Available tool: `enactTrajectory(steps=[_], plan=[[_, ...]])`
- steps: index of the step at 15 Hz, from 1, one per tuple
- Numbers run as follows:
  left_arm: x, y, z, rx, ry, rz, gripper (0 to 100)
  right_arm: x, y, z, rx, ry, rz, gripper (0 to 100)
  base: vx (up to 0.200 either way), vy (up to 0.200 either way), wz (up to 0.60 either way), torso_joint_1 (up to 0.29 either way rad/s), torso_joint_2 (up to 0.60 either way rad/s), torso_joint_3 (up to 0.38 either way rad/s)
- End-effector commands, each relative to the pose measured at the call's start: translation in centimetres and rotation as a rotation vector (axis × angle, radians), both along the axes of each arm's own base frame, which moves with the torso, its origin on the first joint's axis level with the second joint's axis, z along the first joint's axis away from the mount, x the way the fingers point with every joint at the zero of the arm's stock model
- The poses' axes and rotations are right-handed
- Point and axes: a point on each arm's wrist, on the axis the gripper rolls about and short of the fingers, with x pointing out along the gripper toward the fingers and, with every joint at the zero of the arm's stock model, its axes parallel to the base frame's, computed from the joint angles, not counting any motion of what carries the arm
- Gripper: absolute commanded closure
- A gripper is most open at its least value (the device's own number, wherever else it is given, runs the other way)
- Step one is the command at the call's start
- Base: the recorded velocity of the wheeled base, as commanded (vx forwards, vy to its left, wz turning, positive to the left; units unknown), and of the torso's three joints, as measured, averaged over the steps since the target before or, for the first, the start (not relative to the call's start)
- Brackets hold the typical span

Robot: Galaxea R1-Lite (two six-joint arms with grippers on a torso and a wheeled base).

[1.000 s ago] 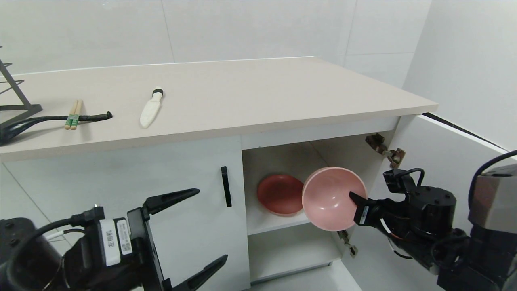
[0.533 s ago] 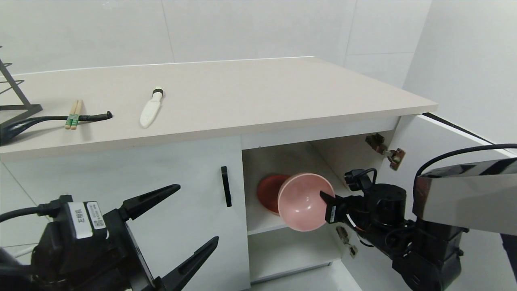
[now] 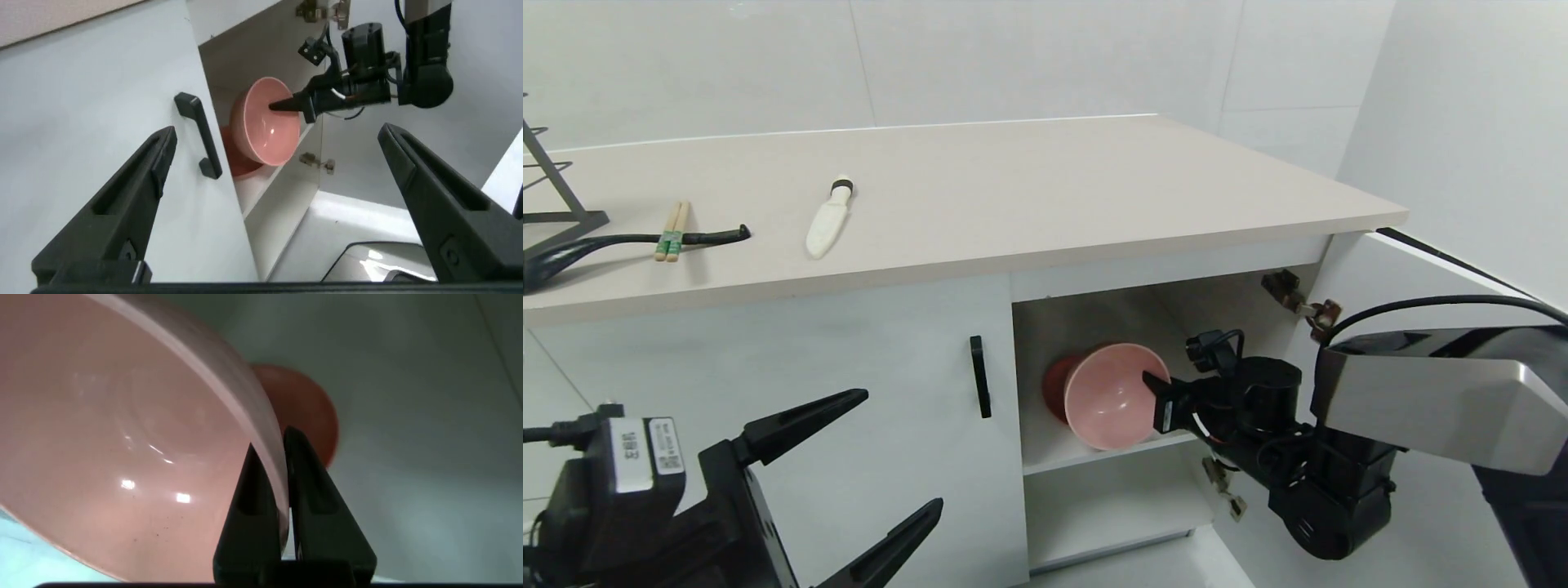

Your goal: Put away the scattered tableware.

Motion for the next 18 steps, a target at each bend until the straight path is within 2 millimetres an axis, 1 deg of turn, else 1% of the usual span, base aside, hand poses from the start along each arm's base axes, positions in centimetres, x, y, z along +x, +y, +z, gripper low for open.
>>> enactTrajectory(steps=[1,3,5,9,11,16,18], plan=[[-0.7,0.6,0.6,-0.002,-0.048,-0.001,0,1.7,0.6,0.5,0.017,-0.018,0.006,100,0.0,0.0,0.0,0.0,0.0,0.0],[-0.7,0.6,0.5,0.004,-0.048,-0.002,0,2.8,1.1,0.6,0.016,-0.008,0.006,100,0.0,0.0,0.0,0.0,0.0,0.0],[-0.7,0.6,0.5,0.006,-0.048,-0.002,0,3.2,1.4,0.2,0.015,0.007,0.021,100,0.0,0.0,0.0,0.0,0.0,0.0],[-0.6,0.5,0.4,0.011,-0.043,-0.001,0,3.0,0.9,-0.7,0.002,0.042,0.018,100,0.0,0.0,0.0,0.0,0.0,0.0],[-0.6,0.5,0.4,0.011,-0.04,-0.001,0,3.0,0.7,-1.7,-0.015,0.058,0.015,100,0.0,0.0,0.0,0.0,0.0,0.0],[-0.6,0.5,0.4,0.01,-0.042,-0.001,0,3.0,0.6,-2.0,-0.025,0.057,0.01,100,0.0,0.0,0.0,0.0,0.0,0.0],[-0.5,0.5,0.3,0.015,-0.031,-0.001,0,3.2,0.4,-2.9,-0.061,0.055,0.01,100,0.0,0.0,0.0,0.0,0.0,0.0]])
